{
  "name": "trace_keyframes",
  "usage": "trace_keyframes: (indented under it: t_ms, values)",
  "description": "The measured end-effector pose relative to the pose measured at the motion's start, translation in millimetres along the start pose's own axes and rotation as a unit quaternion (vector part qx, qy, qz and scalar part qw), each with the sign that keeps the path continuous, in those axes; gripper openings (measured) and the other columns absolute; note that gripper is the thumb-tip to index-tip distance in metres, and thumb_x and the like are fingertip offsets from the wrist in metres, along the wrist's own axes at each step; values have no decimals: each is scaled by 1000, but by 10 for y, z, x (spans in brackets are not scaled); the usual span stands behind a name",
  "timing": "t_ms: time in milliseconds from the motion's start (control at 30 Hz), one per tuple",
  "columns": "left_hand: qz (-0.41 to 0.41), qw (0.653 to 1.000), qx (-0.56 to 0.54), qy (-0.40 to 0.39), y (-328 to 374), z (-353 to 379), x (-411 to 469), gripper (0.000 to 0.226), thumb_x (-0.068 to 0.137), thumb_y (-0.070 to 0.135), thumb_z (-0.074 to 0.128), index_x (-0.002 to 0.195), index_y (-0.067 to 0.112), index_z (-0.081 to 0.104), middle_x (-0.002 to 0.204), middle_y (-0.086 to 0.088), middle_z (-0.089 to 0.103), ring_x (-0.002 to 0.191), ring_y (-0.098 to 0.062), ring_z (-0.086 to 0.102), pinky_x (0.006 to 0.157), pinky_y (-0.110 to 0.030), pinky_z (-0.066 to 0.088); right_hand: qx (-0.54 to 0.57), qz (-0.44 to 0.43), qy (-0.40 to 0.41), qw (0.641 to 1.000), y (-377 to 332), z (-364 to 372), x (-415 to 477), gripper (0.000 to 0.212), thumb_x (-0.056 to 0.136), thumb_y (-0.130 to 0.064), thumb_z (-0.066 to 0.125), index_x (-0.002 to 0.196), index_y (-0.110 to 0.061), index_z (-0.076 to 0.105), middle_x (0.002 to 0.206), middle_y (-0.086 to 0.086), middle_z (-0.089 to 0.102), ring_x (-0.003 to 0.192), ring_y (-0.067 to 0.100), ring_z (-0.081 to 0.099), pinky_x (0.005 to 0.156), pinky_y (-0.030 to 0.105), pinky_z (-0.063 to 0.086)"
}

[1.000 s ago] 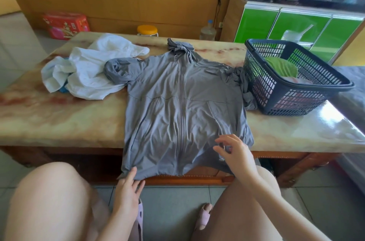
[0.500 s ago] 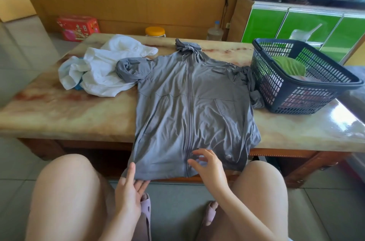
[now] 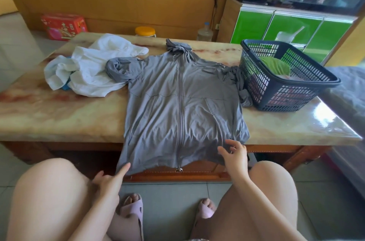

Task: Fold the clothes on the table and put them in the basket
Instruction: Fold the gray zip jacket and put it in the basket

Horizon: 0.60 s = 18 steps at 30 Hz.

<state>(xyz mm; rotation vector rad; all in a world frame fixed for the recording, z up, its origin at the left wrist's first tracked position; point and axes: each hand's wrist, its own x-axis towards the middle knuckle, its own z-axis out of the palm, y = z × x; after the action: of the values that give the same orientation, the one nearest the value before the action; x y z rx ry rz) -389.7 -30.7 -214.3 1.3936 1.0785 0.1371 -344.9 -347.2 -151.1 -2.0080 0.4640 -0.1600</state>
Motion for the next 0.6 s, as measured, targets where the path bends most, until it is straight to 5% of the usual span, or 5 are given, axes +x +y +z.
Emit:
trace_keyframes:
  t_ms: [133,233,433,600]
  values:
    - [90,985,-3,-147,118,61,45,55,87,19,67,135,2,46,133,-12,52,123,-22,48,103,-30,33,26,82,99,991,124,-100,272,47,79,-23,76,117,-7,52,112,12,54,115,28,48,93,38,41]
    - [148,978,-11,-143,207,75,41,42,88,22,66,124,7,54,122,-9,60,115,-18,54,96,-27,37,55,120,155,979,97,-157,356,49,81,-29,75,118,-9,50,117,12,57,122,30,40,100,41,36]
    - [231,969,3,-88,446,190,19,28,90,19,64,111,3,59,104,-8,61,98,-17,56,88,-27,40,-70,96,178,977,-43,-223,472,50,79,-47,72,114,-14,56,124,13,51,121,36,35,101,43,29]
    - [262,960,73,-67,566,282,113,19,86,21,68,95,6,60,91,-9,62,96,-29,60,80,-32,40,-127,21,172,977,-86,-276,557,17,88,-36,64,90,-19,67,107,6,58,111,30,37,89,31,21]
